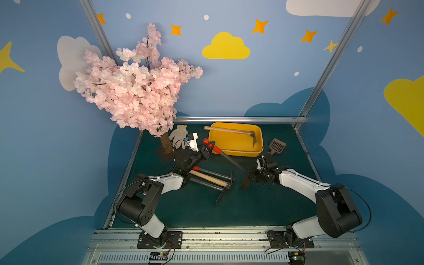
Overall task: Put the small hoe into the storage box
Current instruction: Pick up the hoe from the center of the board, then place the hoe in the storage box.
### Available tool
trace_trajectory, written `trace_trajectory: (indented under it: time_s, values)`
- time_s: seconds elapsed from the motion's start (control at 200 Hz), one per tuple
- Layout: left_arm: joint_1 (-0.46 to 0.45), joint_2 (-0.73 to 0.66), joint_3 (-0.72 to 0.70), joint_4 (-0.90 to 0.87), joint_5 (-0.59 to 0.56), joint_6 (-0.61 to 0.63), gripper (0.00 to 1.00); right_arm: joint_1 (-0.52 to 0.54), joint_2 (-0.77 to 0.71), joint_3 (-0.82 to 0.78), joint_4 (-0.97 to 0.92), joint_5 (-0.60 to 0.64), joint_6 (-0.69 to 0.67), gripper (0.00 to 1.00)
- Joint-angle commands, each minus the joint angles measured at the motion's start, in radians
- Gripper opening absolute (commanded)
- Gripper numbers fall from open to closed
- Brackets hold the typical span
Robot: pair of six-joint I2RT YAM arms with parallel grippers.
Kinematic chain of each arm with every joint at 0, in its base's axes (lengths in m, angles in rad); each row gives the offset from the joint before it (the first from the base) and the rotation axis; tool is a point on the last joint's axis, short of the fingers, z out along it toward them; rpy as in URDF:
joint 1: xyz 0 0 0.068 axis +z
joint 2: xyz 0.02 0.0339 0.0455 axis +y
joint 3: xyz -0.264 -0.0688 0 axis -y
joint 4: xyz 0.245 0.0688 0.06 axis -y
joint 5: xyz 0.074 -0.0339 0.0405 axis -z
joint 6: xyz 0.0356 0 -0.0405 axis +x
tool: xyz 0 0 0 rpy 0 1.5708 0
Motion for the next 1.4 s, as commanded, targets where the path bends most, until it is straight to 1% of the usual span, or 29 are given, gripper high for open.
trace_trajectory:
  time_s: [0.0,0.04,0.075,0.175,0.265,0.33,0.491,0.626,0.656,0.786,0.906,1.021,1.171,1.327,1.397]
  values:
    - [-0.003,0.007,-0.011,-0.025,0.011,0.123,0.03,-0.018,-0.111,0.074,-0.061,0.067,-0.002,0.0]
    - [-0.003,0.015,-0.011,-0.017,0.015,0.118,0.03,-0.023,-0.13,0.079,-0.064,0.091,0.013,0.0]
    - [-0.003,0.021,-0.01,-0.012,0.02,0.114,0.03,-0.026,-0.143,0.086,-0.065,0.105,0.0,0.0]
    - [-0.003,0.031,-0.012,-0.01,0.024,0.115,0.13,-0.036,-0.145,0.118,-0.061,0.143,-0.067,0.0]
    - [-0.003,0.031,-0.01,-0.024,0.018,0.127,0.27,-0.05,-0.118,0.178,-0.079,0.166,-0.127,0.0]
    - [-0.003,0.026,-0.008,-0.044,0.017,0.139,0.35,-0.066,-0.086,0.235,-0.099,0.173,-0.163,0.0]
    - [-0.003,0.003,-0.007,-0.106,0.011,0.181,0.61,-0.12,0.007,0.391,-0.147,0.163,-0.211,0.0]
    - [-0.002,-0.025,-0.012,-0.163,0.006,0.222,0.75,-0.147,0.088,0.506,-0.147,0.141,-0.276,0.0]
    - [-0.001,-0.032,-0.012,-0.18,-0.028,0.233,0.77,-0.148,0.107,0.536,-0.155,0.145,-0.287,0.0]
    - [0.005,-0.066,-0.02,-0.236,-0.055,0.269,0.81,-0.154,0.203,0.656,-0.199,0.154,-0.369,0.0]
    - [0.015,-0.11,-0.039,-0.286,-0.078,0.304,0.82,-0.164,0.306,0.786,-0.249,0.142,-0.485,0.0]
    - [0.026,-0.163,-0.057,-0.346,-0.098,0.333,0.82,-0.171,0.439,0.977,-0.365,0.109,-0.576,0.0]
    - [0.041,-0.24,-0.077,-0.422,-0.118,0.368,0.82,-0.184,0.603,1.192,-0.478,0.1,-0.665,0.0]
    - [0.055,-0.328,-0.091,-0.522,-0.145,0.409,0.82,-0.188,0.772,1.427,-0.611,0.093,-0.736,0.0]
    - [0.059,-0.372,-0.096,-0.571,-0.156,0.429,0.82,-0.189,0.831,1.496,-0.649,0.094,-0.757,0.0]
